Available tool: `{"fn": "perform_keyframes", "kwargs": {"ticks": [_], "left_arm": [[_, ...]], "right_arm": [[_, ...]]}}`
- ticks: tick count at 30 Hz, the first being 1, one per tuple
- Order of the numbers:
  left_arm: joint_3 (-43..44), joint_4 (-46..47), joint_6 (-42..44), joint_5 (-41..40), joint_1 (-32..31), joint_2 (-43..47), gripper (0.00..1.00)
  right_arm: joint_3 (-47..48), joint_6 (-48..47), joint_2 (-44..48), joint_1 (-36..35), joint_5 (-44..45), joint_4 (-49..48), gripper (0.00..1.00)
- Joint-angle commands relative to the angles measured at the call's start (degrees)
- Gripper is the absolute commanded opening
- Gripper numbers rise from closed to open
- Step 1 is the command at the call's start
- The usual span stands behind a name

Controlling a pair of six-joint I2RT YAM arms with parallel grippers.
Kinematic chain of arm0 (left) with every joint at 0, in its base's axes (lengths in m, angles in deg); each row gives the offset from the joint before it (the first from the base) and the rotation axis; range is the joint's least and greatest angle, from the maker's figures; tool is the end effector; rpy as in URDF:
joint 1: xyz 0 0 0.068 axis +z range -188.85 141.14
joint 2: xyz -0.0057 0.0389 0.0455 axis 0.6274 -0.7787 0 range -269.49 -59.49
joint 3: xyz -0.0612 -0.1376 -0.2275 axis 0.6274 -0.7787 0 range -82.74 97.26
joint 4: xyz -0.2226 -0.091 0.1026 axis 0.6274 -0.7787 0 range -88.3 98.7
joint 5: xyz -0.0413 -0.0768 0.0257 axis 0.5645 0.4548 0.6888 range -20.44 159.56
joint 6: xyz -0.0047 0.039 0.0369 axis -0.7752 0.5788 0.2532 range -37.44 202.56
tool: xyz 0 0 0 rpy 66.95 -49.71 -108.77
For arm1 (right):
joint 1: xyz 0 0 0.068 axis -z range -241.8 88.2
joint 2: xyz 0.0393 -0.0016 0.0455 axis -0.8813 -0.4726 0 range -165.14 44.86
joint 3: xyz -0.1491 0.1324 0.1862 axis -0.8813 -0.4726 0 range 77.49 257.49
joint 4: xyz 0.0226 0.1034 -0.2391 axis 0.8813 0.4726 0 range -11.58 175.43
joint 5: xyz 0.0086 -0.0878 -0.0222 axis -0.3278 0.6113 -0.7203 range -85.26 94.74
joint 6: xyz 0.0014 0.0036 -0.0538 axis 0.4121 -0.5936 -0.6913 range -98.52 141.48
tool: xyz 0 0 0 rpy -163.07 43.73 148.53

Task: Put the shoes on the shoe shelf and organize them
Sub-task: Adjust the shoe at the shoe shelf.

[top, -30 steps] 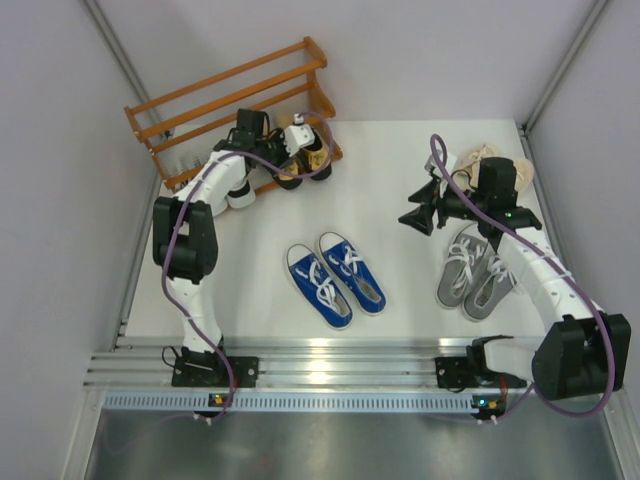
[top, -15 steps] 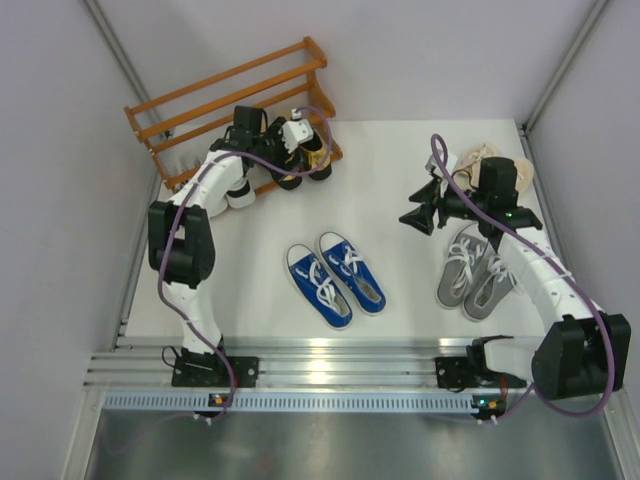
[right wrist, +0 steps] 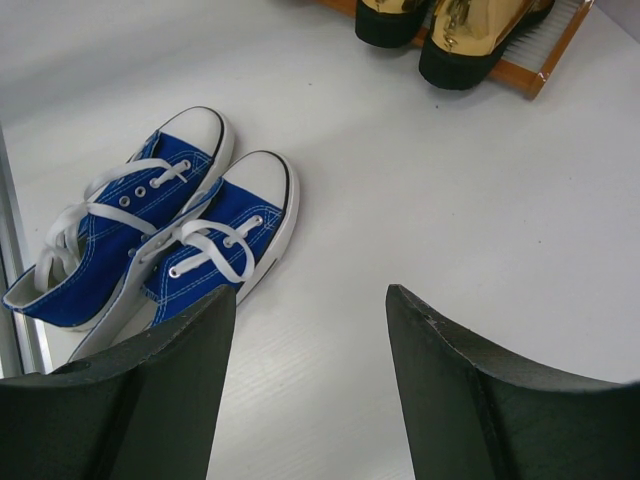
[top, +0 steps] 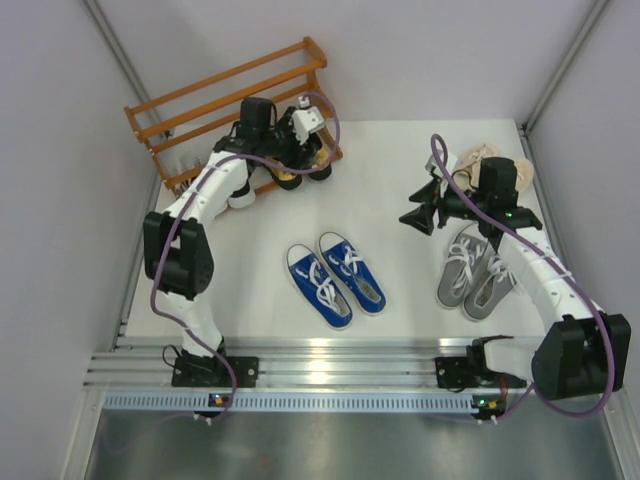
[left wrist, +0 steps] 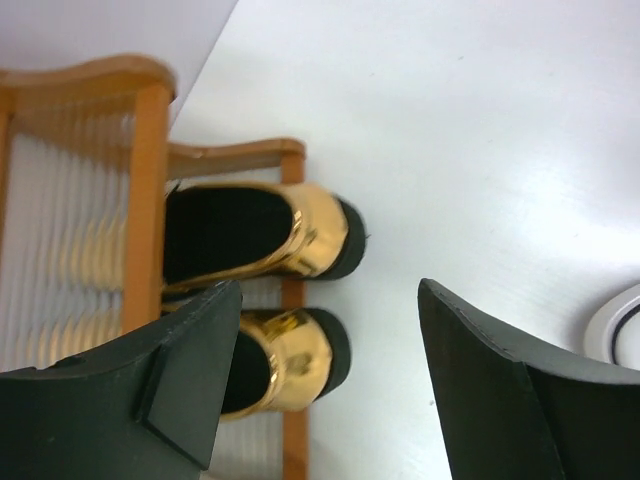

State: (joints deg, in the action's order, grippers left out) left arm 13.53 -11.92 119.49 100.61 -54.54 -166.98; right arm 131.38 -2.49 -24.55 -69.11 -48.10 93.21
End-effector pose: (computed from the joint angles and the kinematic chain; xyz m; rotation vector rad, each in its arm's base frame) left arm 0.4187 -0.1366 0.3215 1.1827 1.6835 -0.3466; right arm 0.2561 0.0614 0.3046 -1.0235 1.6668 0.7683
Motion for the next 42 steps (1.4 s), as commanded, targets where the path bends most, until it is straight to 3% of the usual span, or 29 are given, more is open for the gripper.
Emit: {"fn": "perform_keyframes", "kwargs": {"ticks": [1, 11, 28, 35, 42], "left_arm": [[3.7, 1.8, -0.6, 0.9, -3.6, -2.2, 0.76], [14.1, 2.8, 2.6, -9.7, -7.8, -13.4, 0.72], [10.6, 3.6, 10.5, -19.7, -8.7, -15.1, 0.71], [9.5, 3.6, 11.9, -21.7, -8.9, -16.2, 0.61], [10.2, 3.7, 12.9, -24.2, -9.5, -16.8, 0.44]], "right_arm": [[-0.1, -0.8, 0.2, 1.1, -1.5, -1.6, 0.62], [-0.1, -0.9, 0.3, 1.0, -1.9, -1.6, 0.62], [0.1, -1.3, -0.5, 1.1, -1.9, -1.0, 0.62], [0.1, -1.3, -0.6, 1.2, -2.1, -1.1, 0.62], [0.2, -1.3, -0.4, 1.2, -2.1, -1.0, 0.62]]}}
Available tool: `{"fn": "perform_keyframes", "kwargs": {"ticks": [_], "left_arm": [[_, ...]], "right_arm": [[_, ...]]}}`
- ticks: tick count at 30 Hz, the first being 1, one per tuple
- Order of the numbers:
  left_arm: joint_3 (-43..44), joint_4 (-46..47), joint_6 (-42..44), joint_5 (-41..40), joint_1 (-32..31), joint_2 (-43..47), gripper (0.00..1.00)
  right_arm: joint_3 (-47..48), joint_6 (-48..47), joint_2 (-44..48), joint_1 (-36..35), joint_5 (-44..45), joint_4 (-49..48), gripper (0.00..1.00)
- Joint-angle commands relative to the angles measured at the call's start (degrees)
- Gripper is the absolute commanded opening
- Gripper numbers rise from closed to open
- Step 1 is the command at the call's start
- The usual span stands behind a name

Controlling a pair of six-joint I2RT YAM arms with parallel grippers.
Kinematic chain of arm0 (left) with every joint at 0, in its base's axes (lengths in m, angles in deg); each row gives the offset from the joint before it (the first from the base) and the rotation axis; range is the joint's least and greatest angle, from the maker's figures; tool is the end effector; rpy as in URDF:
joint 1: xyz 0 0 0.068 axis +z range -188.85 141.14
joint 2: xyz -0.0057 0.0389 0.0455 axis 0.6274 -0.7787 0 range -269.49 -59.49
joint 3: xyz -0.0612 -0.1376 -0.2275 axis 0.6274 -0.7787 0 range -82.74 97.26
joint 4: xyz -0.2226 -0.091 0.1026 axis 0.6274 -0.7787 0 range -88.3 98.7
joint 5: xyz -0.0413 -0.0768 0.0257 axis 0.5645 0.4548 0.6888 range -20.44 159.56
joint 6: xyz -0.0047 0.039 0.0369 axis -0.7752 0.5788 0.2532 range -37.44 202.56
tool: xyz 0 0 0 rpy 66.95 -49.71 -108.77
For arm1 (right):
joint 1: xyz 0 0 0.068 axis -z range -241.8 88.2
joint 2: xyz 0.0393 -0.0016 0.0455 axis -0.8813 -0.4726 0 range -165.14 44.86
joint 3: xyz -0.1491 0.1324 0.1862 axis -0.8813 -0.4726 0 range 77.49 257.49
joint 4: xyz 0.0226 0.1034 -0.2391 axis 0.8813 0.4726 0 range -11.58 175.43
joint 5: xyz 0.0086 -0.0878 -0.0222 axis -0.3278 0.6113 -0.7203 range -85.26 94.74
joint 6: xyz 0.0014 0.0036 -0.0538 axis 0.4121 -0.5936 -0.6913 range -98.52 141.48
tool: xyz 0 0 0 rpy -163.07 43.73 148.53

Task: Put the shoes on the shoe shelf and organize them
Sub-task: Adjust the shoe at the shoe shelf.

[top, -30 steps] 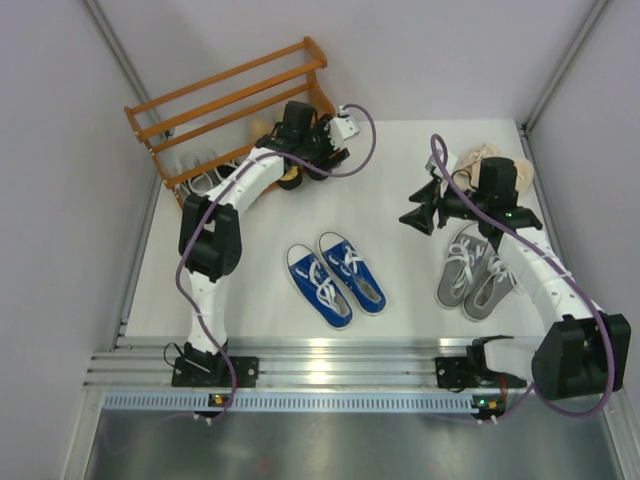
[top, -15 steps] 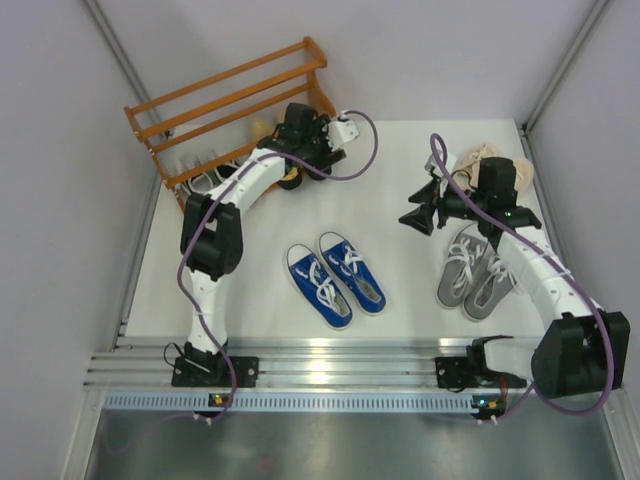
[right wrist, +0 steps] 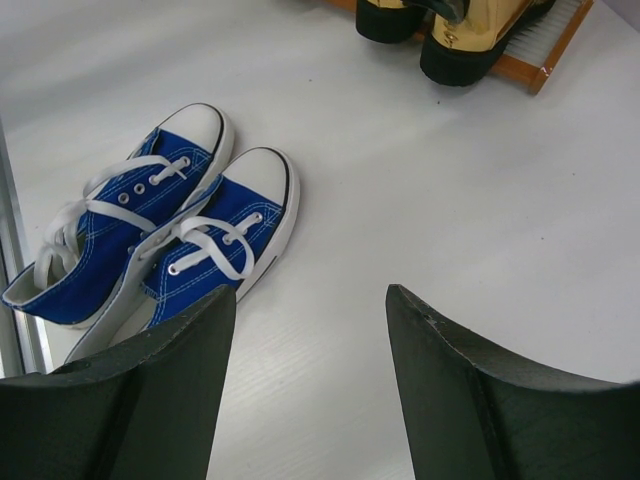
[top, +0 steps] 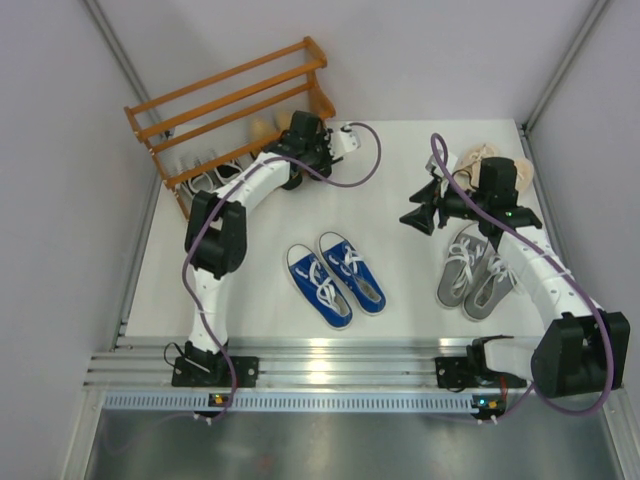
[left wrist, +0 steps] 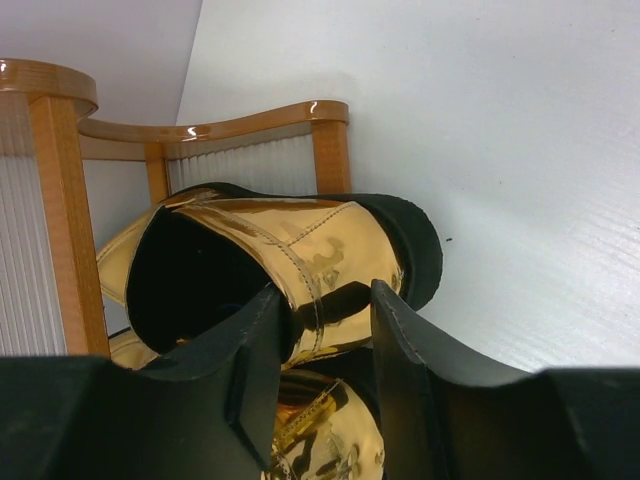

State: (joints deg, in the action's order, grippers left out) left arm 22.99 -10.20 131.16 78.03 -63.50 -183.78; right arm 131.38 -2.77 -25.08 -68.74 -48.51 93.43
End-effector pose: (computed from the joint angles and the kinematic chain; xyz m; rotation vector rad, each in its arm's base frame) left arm 0.4584 -0.2160 0.2443 1.3865 1.7298 0.0665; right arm 0.2578 0.0601 0.3022 -1.0225 1.6742 0.7749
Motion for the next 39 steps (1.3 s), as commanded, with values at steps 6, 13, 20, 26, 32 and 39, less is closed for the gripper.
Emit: {"fn": "perform_keyframes", "kwargs": {"ticks": [6, 13, 20, 26, 32, 39], "left_arm": [[0.4, 3.5, 2.7, -7.3, -0.6, 0.9, 0.33], [-0.6, 5.0, 3.8, -12.6, -0.6, 1.5, 0.29], [-1.1, 6.1, 3.9, -14.7, 0.0, 2.3, 0.3], [-2.5, 6.2, 4.0, -15.1, 0.5, 3.3, 0.32], [-3.2, 6.7, 4.3, -16.1, 0.7, 3.7, 0.33], [-3.9, 7.3, 4.7, -17.3, 0.8, 4.8, 0.34]], "right_arm": [[0.1, -1.1, 0.1, 1.1, -1.8, -1.1, 0.62], [0.1, -1.1, 0.3, 1.1, -1.8, -1.2, 0.62], [0.1, -1.1, 0.4, 1.2, -1.9, -1.1, 0.62], [0.1, -1.1, 0.5, 1.3, -1.9, -1.2, 0.62], [0.1, -0.9, 0.5, 1.5, -1.9, -1.3, 0.62], [0.0, -0.9, 0.6, 1.5, -2.1, -1.3, 0.62]]}}
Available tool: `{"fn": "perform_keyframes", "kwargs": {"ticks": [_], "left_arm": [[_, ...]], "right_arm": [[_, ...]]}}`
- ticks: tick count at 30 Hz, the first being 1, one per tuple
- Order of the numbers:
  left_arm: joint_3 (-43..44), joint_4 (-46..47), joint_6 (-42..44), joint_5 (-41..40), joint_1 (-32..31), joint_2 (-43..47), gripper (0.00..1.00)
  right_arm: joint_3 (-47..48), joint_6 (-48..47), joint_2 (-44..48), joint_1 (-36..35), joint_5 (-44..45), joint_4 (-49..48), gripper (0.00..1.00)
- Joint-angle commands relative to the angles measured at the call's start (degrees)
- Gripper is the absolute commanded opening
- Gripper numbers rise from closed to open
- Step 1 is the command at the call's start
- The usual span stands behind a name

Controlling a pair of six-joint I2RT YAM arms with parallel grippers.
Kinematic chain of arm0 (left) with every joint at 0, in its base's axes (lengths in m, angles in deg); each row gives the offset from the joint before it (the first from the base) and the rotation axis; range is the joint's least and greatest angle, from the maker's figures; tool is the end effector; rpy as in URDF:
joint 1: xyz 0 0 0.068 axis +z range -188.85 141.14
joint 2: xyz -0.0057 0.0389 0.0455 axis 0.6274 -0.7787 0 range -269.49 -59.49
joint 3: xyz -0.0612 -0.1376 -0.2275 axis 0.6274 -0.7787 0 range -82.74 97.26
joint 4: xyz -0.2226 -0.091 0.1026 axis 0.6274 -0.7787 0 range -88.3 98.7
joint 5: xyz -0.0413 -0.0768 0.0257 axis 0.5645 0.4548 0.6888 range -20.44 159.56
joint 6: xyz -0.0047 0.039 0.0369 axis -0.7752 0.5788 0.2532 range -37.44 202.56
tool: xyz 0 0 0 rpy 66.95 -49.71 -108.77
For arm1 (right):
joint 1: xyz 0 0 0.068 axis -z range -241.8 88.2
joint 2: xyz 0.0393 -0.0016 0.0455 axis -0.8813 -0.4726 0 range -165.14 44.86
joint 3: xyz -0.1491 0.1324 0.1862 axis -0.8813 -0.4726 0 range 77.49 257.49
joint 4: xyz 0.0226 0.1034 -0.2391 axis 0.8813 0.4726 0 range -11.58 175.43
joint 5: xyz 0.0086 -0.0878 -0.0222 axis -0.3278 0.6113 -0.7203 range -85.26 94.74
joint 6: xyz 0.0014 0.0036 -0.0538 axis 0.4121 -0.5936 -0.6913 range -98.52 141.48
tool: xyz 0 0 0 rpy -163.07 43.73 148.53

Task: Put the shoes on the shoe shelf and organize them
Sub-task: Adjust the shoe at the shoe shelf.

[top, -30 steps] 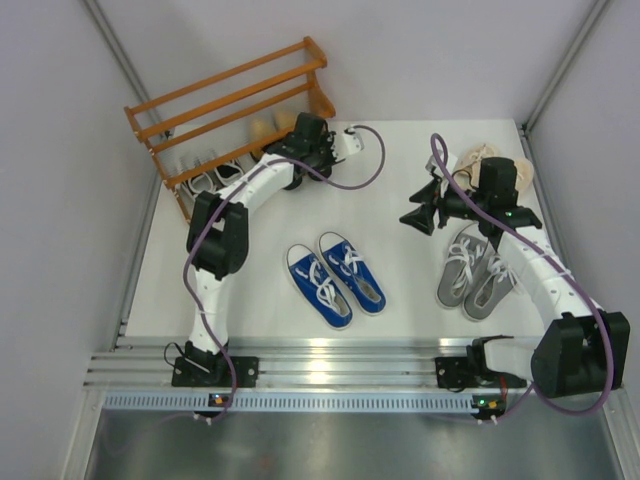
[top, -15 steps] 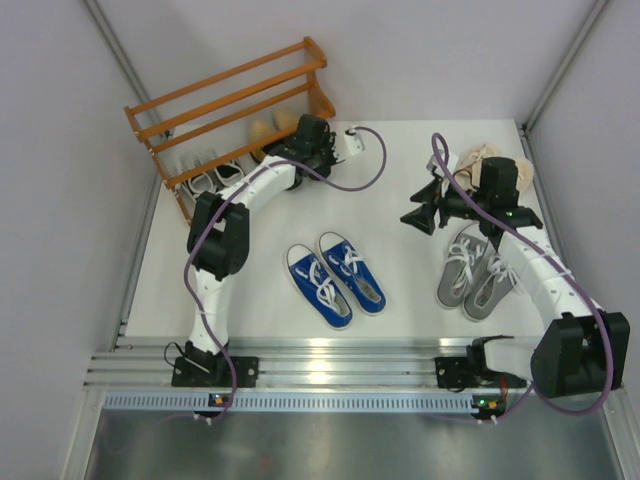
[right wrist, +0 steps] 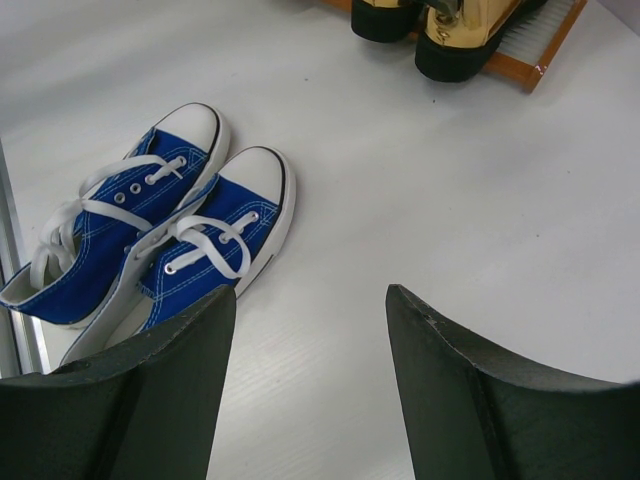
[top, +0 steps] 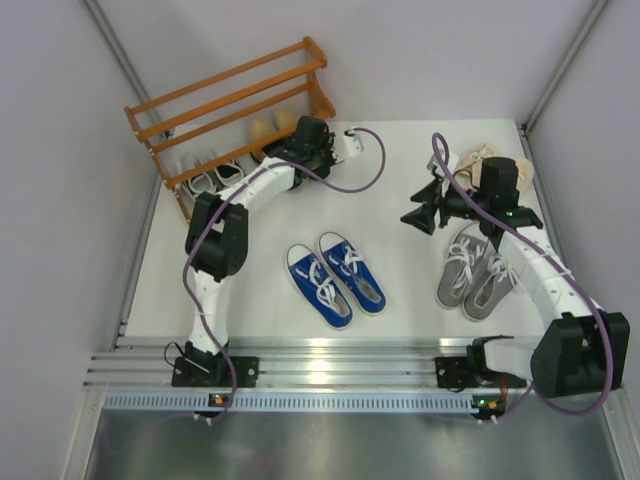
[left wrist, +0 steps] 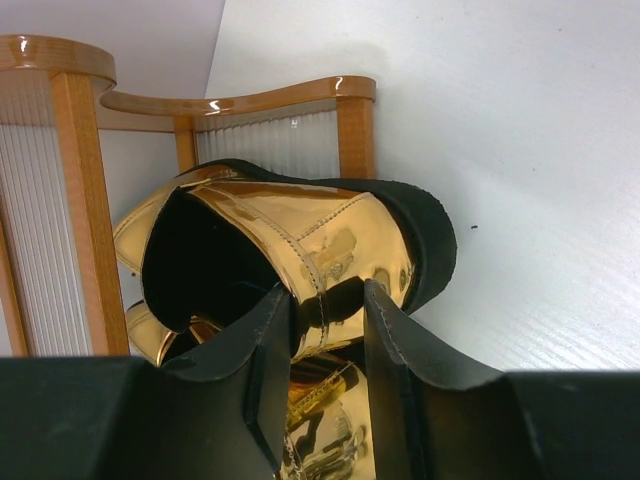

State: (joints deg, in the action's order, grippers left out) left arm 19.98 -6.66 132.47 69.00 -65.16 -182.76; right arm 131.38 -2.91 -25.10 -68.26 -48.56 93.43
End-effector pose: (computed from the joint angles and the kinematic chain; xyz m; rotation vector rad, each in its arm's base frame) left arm 0.4520 -0.2230 0.2403 1.3581 1.7407 0.2412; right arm 0.2584 0.0579 0.3021 -1.0170 1.6758 0.7689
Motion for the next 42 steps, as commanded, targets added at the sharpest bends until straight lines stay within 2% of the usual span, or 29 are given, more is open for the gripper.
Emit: {"fn": "perform_keyframes", "kwargs": {"ticks": [1, 22, 28, 35, 42], "left_arm": [[-0.9, 3.8, 3.4, -8.3, 2.6, 3.9, 0.34], [-2.7, 4.5, 3.4, -9.2, 3.4, 6.1, 0.42], [-3.1, 4.5, 1.1, -7.0, 3.3, 6.7, 0.64], [-3.0, 4.4, -5.1, -0.4, 3.0, 9.7, 0.76], [-4.0, 4.1, -12.6, 8.4, 2.5, 14.1, 0.82]], "right_arm": [[0.0, -0.8, 0.7, 1.0, -2.0, -1.3, 0.62], [-0.2, -0.5, 0.8, 1.2, -2.0, -1.6, 0.62], [-0.2, -0.7, 0.7, 1.3, -1.9, -1.6, 0.62], [-0.2, -0.9, 0.6, 1.4, -1.7, -1.5, 0.62], [-0.1, -1.2, 0.7, 2.2, -1.5, -1.2, 0.62]]}}
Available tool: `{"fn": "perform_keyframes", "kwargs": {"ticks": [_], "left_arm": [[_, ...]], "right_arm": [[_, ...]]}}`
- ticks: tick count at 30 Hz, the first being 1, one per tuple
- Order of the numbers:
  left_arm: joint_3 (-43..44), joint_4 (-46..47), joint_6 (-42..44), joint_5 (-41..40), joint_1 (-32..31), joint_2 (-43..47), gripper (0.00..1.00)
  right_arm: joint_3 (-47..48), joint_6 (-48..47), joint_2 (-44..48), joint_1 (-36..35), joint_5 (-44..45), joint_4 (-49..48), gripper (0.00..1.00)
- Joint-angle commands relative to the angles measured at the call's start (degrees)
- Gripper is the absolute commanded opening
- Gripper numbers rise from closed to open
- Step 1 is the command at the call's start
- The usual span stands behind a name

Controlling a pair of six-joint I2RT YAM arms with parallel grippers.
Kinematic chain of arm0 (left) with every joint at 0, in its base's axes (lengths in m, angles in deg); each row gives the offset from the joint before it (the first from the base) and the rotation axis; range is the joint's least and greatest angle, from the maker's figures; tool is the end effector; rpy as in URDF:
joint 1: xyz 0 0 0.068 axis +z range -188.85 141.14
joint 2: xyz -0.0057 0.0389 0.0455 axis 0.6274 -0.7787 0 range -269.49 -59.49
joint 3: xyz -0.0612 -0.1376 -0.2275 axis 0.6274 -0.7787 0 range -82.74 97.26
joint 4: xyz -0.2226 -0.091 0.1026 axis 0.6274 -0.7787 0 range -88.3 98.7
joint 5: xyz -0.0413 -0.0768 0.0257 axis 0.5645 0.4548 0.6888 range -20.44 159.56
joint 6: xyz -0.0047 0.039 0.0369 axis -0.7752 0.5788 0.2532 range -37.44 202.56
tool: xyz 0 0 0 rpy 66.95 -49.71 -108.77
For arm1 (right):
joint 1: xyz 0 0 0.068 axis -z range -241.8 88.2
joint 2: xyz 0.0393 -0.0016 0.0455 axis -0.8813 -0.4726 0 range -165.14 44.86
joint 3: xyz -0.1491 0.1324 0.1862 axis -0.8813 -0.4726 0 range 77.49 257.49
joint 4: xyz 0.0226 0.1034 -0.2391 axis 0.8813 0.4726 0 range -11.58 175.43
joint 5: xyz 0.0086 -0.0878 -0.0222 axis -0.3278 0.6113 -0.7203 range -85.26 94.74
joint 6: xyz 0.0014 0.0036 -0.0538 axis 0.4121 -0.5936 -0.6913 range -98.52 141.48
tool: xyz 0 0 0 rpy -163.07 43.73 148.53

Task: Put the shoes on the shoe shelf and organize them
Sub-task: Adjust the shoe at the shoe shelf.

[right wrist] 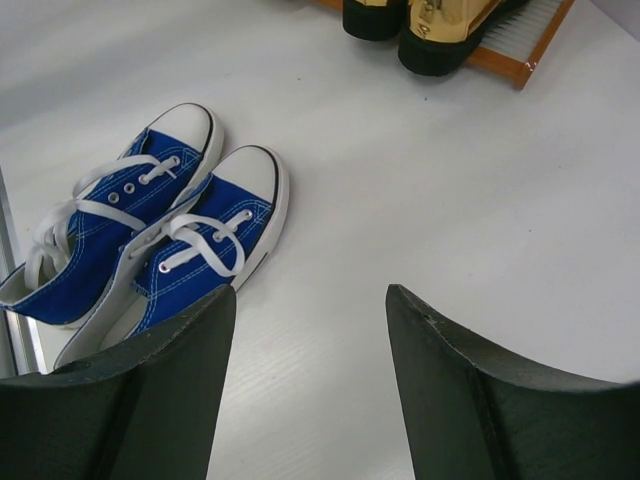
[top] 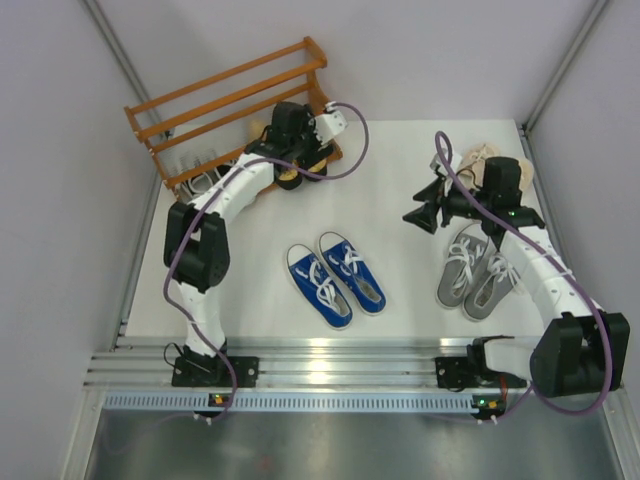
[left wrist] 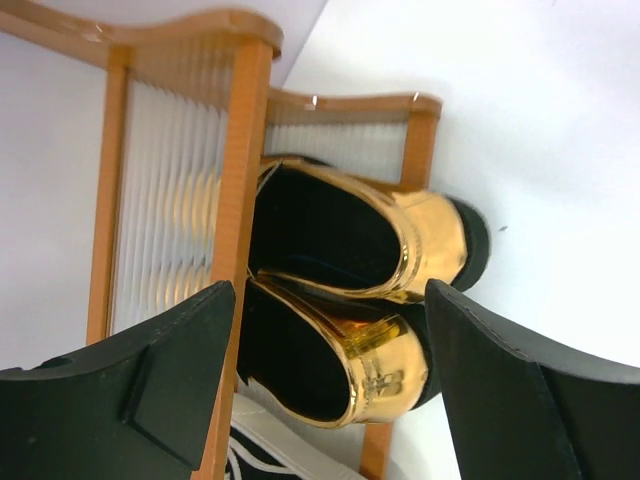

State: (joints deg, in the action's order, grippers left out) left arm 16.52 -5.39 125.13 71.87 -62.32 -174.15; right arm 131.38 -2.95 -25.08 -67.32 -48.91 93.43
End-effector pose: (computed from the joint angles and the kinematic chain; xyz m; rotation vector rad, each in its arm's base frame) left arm 0.4375 -0.1914 0.2924 1.1587 1.7381 0.1608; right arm 0.2591 0.0538 0.3023 -1.0052 1.6780 0.7635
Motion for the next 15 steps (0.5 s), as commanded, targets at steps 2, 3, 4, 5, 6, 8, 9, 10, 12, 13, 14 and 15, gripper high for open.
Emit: {"fn": "perform_keyframes", "kwargs": {"ticks": [2, 3, 4, 5, 6, 8, 9, 10, 12, 13, 14, 15], "left_arm": [[-0.7, 2.7, -7.1, 8.0, -0.4, 6.5, 0.83], [-0.9, 2.7, -9.3, 9.0, -0.4, 8.0, 0.83], [-1.5, 2.7, -10.5, 10.0, -0.4, 8.9, 0.83], [-2.1, 2.8, -12.8, 11.8, -0.4, 10.0, 0.83], [-2.8, 2.9, -14.3, 12.6, -0.4, 12.6, 0.83], [-5.8, 3.1, -19.0, 13.9, -0.4, 15.6, 0.96], [-7.3, 3.1, -20.8, 14.2, -0.4, 19.1, 0.98], [-10.8, 3.3, -22.3, 14.5, -0.4, 21.1, 0.98], [-15.6, 4.0, -27.8, 14.4, -0.4, 28.2, 0.98], [-17.9, 4.8, -29.5, 14.0, -0.3, 31.0, 0.98], [-23.8, 5.1, -33.4, 13.6, -0.2, 33.8, 0.98], [-26.5, 5.5, -35.6, 13.1, -0.1, 39.5, 0.98]], "right_arm": [[-0.1, -1.5, 0.8, 1.6, -0.9, -0.9, 0.62], [-0.1, -1.9, 0.8, 1.8, -0.8, -0.8, 0.63], [-0.2, -2.2, 1.1, 2.0, -0.6, -0.7, 0.63], [-0.3, -3.1, 1.1, 2.1, -0.5, -0.4, 0.63], [-0.3, -3.5, 1.2, 2.4, -0.4, 0.1, 0.63], [-0.3, -5.1, 1.6, 2.9, -0.5, 0.7, 0.63], [-0.3, -5.5, 1.8, 3.1, -0.6, 1.0, 0.64], [-0.3, -6.1, 2.1, 3.2, -0.7, 1.7, 0.64], [-0.1, -7.8, 2.4, 3.5, -1.5, 2.6, 0.67], [0.1, -8.4, 2.6, 3.4, -2.2, 4.1, 0.67], [0.2, -9.9, 2.9, 3.5, -3.7, 4.9, 0.68], [0.3, -10.6, 3.0, 3.4, -4.7, 5.6, 0.71]]}}
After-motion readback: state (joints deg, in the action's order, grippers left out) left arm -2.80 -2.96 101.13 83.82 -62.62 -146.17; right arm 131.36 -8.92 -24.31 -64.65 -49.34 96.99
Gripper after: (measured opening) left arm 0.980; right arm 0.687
